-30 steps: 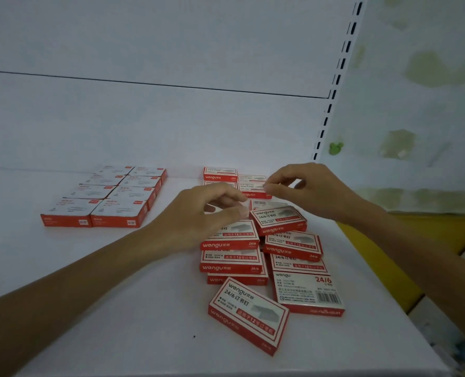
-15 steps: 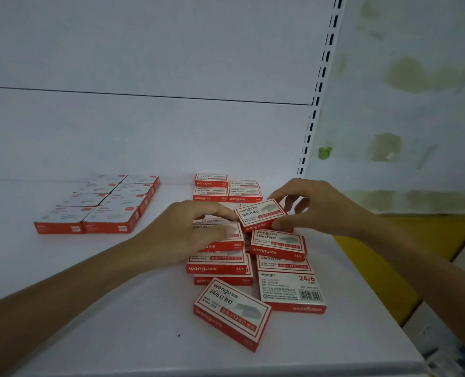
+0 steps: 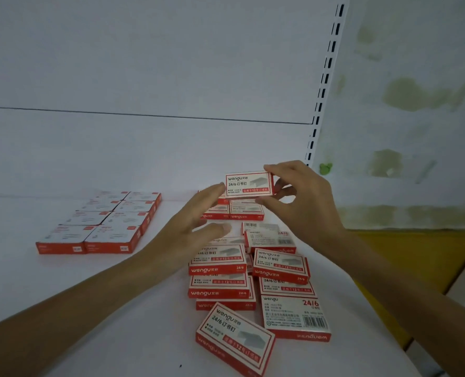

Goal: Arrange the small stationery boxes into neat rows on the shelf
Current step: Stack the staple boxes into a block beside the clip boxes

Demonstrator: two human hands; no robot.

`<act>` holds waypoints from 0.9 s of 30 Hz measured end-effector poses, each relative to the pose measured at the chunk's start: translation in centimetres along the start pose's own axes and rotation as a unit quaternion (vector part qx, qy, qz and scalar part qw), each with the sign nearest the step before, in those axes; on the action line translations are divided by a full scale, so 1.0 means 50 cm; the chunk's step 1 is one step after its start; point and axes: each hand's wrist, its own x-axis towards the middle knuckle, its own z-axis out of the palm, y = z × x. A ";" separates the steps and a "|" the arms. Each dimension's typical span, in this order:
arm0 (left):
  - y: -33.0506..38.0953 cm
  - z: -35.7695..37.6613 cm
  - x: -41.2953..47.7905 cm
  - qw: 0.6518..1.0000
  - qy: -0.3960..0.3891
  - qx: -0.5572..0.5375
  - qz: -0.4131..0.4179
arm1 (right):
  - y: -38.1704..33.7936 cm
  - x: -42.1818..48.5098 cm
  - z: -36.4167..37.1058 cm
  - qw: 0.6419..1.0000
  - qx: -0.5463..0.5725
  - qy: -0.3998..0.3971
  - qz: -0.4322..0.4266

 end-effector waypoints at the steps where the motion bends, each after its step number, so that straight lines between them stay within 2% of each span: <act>1: 0.005 0.000 0.005 1.000 0.007 -0.011 0.011 | -0.002 0.005 -0.002 1.000 -0.001 0.010 -0.002; 4: 0.012 -0.004 0.020 0.999 0.015 -0.001 0.041 | 0.000 0.013 -0.004 0.999 0.008 0.030 -0.005; 8: 0.011 -0.004 0.019 0.999 0.022 -0.015 0.041 | 0.007 0.011 0.004 0.999 0.020 0.030 0.001; 14: 0.003 -0.005 0.022 0.997 0.027 0.046 0.055 | 0.015 0.017 0.018 0.999 0.037 0.025 -0.012; 20: -0.003 -0.007 0.027 0.988 0.003 0.141 0.057 | 0.038 0.029 0.037 0.999 0.053 0.008 0.012; 23: -0.022 -0.008 0.027 0.978 -0.027 0.199 0.063 | 0.067 0.035 0.049 1.000 0.021 -0.001 0.013; 27: -0.034 -0.006 0.023 0.980 -0.031 0.183 0.077 | 0.112 0.041 0.066 0.998 -0.026 -0.044 0.030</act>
